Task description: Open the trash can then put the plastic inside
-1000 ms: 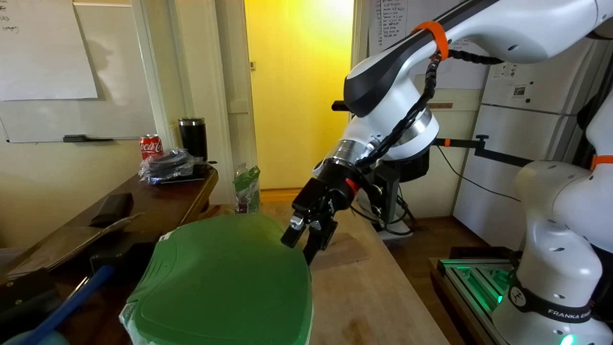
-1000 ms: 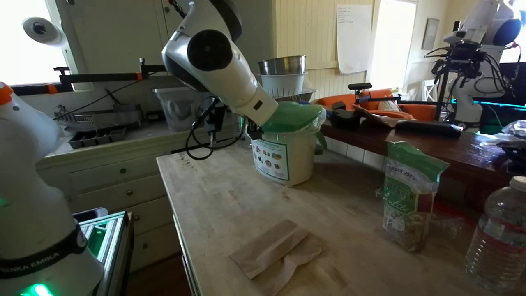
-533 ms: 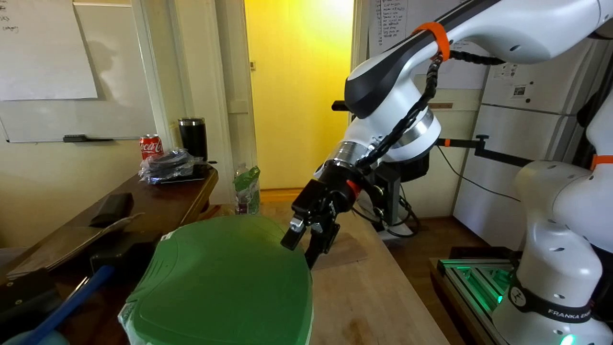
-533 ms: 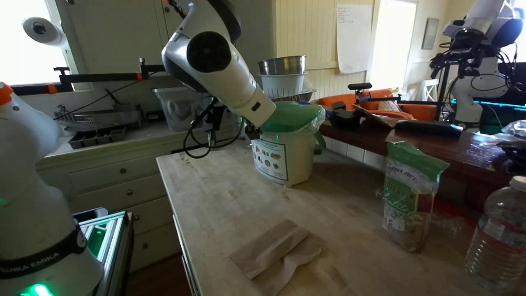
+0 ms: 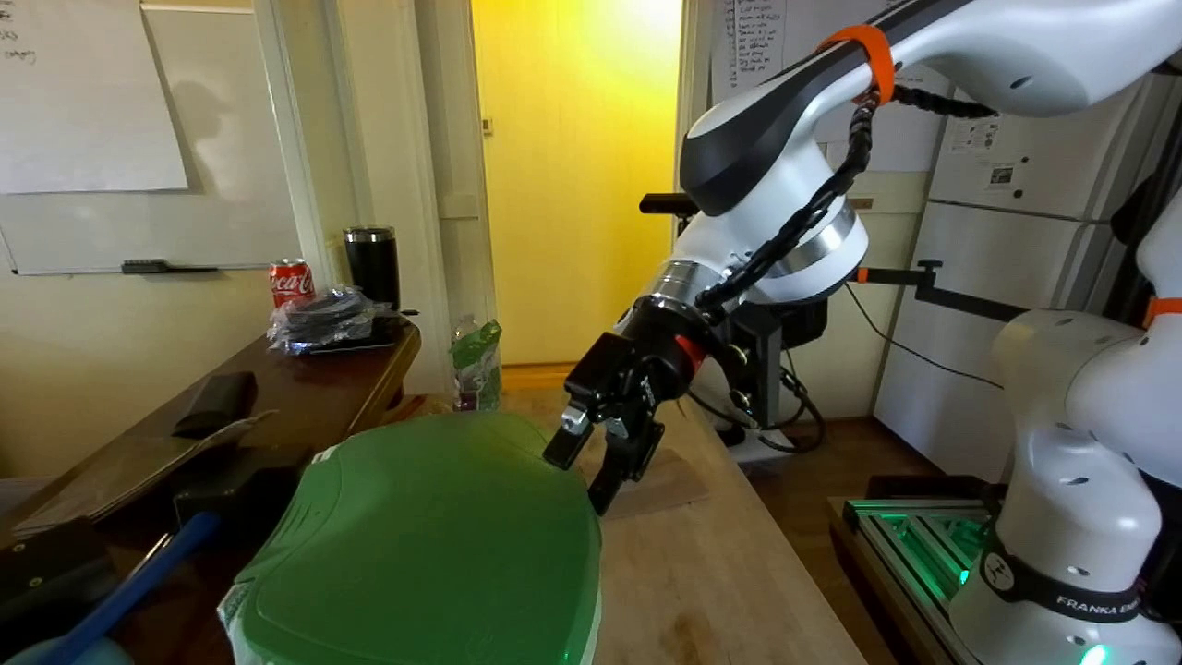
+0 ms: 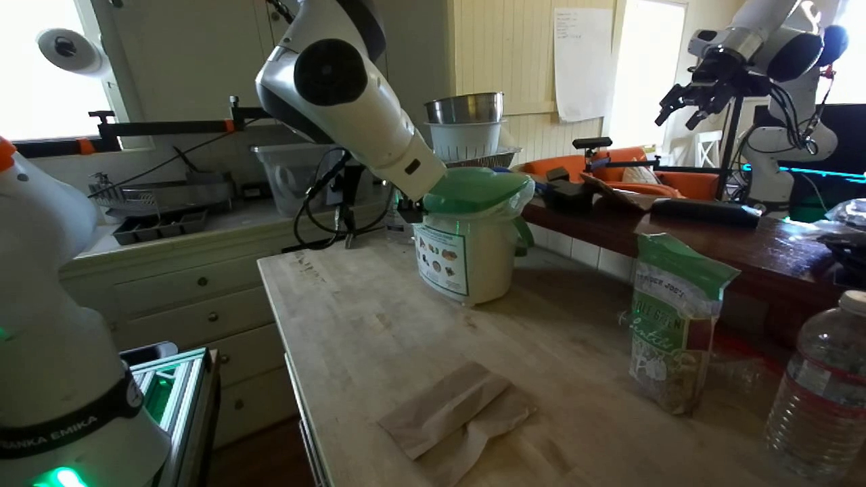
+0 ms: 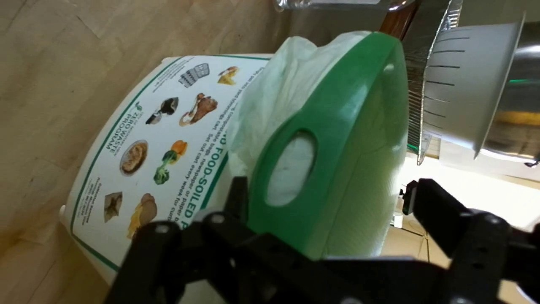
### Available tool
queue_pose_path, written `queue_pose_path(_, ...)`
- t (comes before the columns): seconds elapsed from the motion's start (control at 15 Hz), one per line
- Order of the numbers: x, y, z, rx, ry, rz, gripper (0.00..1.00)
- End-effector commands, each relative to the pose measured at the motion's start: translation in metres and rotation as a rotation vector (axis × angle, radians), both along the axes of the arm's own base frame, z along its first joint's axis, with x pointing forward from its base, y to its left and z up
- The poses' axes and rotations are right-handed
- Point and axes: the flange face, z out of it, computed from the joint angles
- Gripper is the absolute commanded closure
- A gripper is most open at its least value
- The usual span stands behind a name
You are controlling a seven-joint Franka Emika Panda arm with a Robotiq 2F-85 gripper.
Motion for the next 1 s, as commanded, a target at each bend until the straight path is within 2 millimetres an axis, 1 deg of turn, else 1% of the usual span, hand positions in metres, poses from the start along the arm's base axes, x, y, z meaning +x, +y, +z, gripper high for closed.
queue_pose_path(0.0, -0.008, 0.005, -0.004, 0.021, 0.05, -0.054, 0.0)
queue_pose_path(0.13, -0.01, 0.006, -0.004, 0.034, 0.061, -0.061, 0.0)
queue_pose_path(0.4, -0.015, 0.006, 0.006, 0.04, 0.047, -0.066, 0.0)
queue_pose_path(0.67, -0.02, 0.007, 0.021, 0.04, 0.015, -0.067, 0.0)
queue_pose_path(0.93, -0.02, 0.004, 0.039, 0.006, -0.066, -0.045, 0.0)
